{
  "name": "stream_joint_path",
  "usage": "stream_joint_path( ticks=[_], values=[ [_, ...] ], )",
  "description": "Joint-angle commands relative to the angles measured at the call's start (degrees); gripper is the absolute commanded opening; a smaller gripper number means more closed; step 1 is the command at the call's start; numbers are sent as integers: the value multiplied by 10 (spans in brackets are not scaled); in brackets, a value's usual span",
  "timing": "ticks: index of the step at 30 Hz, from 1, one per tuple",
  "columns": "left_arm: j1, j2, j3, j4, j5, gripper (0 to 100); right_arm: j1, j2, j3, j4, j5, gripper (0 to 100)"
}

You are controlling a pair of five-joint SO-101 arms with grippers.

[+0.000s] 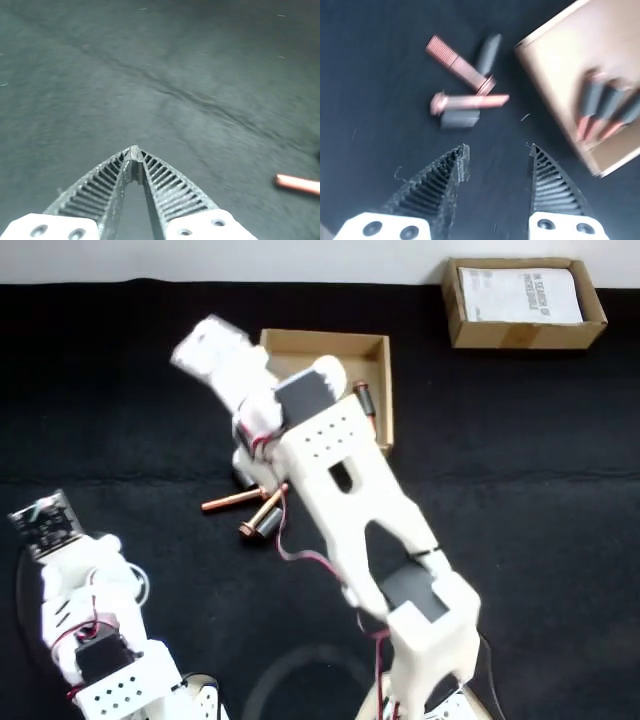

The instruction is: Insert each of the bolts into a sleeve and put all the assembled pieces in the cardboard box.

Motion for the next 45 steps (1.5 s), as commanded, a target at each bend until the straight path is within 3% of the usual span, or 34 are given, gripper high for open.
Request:
stream_joint_path(
  ticks=[1,5,13,19,27,34,45],
  values=[
    [-50,-7,9,-11,-3,9,-23,-64,116,-6,13,173],
    [-109,-7,9,-11,-3,9,-19,-64,162,2,30,173],
    [-226,-6,9,-10,-3,9,-15,-61,238,-80,329,173],
    [-253,-6,9,-10,-3,9,-8,-40,276,-180,424,173],
    [-255,-6,9,-11,-3,9,-3,113,168,-195,448,173],
    [-255,-6,9,-12,-3,9,-19,200,44,-129,447,173],
    [-255,-6,9,-11,-3,9,-53,199,-40,1,411,173]
  ],
)
